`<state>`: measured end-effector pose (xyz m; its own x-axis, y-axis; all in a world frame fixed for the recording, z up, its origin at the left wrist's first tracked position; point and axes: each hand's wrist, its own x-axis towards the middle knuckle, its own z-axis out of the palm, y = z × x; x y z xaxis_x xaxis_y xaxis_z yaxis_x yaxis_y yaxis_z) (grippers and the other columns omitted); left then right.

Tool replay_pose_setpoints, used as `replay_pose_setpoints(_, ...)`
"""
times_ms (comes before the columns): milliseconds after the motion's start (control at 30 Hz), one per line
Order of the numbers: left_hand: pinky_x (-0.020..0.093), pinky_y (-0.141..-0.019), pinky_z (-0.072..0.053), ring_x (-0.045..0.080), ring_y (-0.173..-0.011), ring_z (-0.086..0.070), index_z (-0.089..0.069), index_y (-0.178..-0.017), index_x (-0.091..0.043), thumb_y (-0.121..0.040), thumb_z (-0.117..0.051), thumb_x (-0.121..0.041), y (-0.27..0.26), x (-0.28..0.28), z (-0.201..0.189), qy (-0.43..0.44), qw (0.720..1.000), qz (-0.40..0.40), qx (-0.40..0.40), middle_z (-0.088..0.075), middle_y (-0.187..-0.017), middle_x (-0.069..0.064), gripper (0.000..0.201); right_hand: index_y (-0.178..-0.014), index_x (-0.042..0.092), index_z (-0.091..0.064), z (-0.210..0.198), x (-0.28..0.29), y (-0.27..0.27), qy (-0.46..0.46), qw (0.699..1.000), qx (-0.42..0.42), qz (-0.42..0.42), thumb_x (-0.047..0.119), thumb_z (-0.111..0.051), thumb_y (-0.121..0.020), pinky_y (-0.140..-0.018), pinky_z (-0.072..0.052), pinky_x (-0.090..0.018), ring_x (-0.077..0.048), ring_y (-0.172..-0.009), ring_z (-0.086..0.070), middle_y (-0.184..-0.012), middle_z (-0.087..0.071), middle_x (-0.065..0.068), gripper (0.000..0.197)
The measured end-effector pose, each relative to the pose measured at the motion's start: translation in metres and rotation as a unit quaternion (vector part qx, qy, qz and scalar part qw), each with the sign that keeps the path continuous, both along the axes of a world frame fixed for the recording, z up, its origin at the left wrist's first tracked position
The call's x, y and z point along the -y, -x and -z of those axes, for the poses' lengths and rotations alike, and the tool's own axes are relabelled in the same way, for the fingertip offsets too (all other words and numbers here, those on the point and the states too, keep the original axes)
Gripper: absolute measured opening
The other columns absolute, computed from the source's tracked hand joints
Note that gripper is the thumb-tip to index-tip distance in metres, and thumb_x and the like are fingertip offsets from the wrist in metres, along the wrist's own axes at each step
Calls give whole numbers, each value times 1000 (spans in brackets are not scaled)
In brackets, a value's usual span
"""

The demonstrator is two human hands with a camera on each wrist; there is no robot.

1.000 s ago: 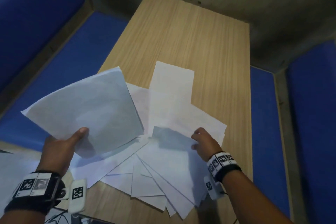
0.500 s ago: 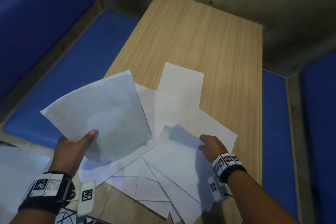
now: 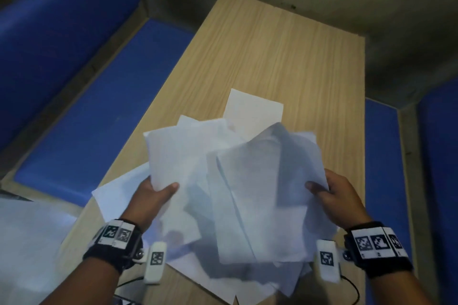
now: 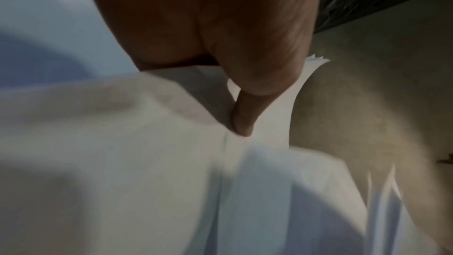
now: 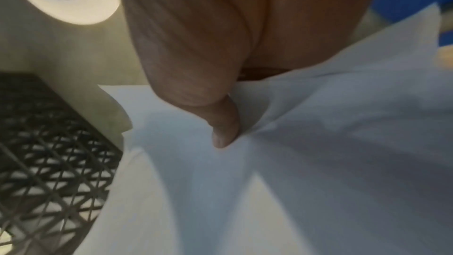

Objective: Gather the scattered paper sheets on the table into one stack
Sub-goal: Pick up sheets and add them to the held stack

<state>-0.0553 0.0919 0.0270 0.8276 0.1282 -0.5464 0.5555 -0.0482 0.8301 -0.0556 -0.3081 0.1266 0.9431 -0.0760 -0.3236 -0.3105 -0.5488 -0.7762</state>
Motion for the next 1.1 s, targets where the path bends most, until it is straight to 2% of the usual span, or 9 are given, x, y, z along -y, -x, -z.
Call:
replay_pose_setpoints(100, 49, -92, -55, 34, -106, -71, -67, -117, -15, -76, -79, -31, 3, 27, -1, 92, 995, 1, -25, -79, -107, 5, 46, -102, 22, -65, 4, -12, -1, -29, 998, 6, 47, 1, -56, -93, -60, -47, -6, 12, -74, -64, -93, -69, 13, 24)
replay_pose_setpoints(267, 49, -102, -47, 29, -116, -66, -62, -128, -17, -102, -54, -27, 5, 50, -5, 243, 961, -103, -80, -73, -123, 6, 29, -117, 19, -64, 41, -21, 10, -45, 984, -7, 170, 13, -60, -93, -93, -50, -38, -18, -101, -65, -109, -71, 2, 25)
replay_pose_setpoints(433, 45, -89, -53, 25, -95, -75, -65, -118, -19, -103, -51, -30, 10, 43, 6, 226, 962, -117, -98, -79, -107, 5, 23, -126, 8, -58, 75, -30, 37, -54, 965, -27, 254, 9, -61, -91, -105, -43, -45, -26, -113, -59, -117, -64, -6, 35)
replay_pose_setpoints(600, 46, -92, -55, 31, -110, -70, -63, -126, -22, -99, -54, -44, 21, 52, 15, 190, 974, -37, -114, -76, -117, 8, 35, -130, 10, -54, 115, -55, 72, -72, 966, -126, 212, 4, -60, -91, -107, -41, -46, -30, -116, -57, -122, -63, -10, 40)
replay_pose_setpoints(700, 33, -74, -59, 26, -90, -73, -68, -110, -15, -98, -63, -28, 25, 59, 14, 165, 979, 4, -118, -78, -96, 4, 19, -122, 11, -57, 125, -63, 82, -84, 961, -158, 209, 3, -60, -89, -99, -46, -41, -32, -107, -61, -115, -66, -11, 33)
replay_pose_setpoints(800, 26, -66, -53, 13, -59, -66, -61, -93, -3, -104, -48, -6, 26, 60, 15, 116, 986, 45, -113, -60, -77, 11, 18, -116, 7, -61, 118, -66, 84, -57, 965, -142, 215, 14, -62, -92, -96, -45, -35, -30, -106, -61, -109, -67, -9, 25)
replay_pose_setpoints(900, 26, -76, -56, 8, -77, -74, -71, -103, -16, -97, -64, -24, 26, 56, 13, 111, 981, 100, -125, -77, -94, 9, 12, -101, 5, -63, 100, -60, 73, -55, 967, -127, 214, 17, -56, -95, -84, -44, -31, -31, -97, -61, -97, -68, -12, 15)
replay_pose_setpoints(1000, 34, -76, -57, 21, -85, -73, -73, -106, -23, -73, -78, -57, 24, 51, 4, 90, 974, 163, -131, -79, -94, 4, 47, -103, -12, -60, 95, -53, 62, -53, 969, -128, 203, 21, -51, -97, -85, -49, -40, -38, -99, -62, -108, -64, -29, 34)
replay_pose_setpoints(1100, 28, -82, -50, 17, -98, -67, -70, -107, -26, -86, -45, -75, 19, 53, 4, 57, 975, 151, -152, -74, -101, -7, 59, -102, 0, -66, 98, -56, 56, -58, 969, -161, 179, 30, -55, -97, -87, -49, -37, -34, -103, -63, -95, -69, -11, 33)
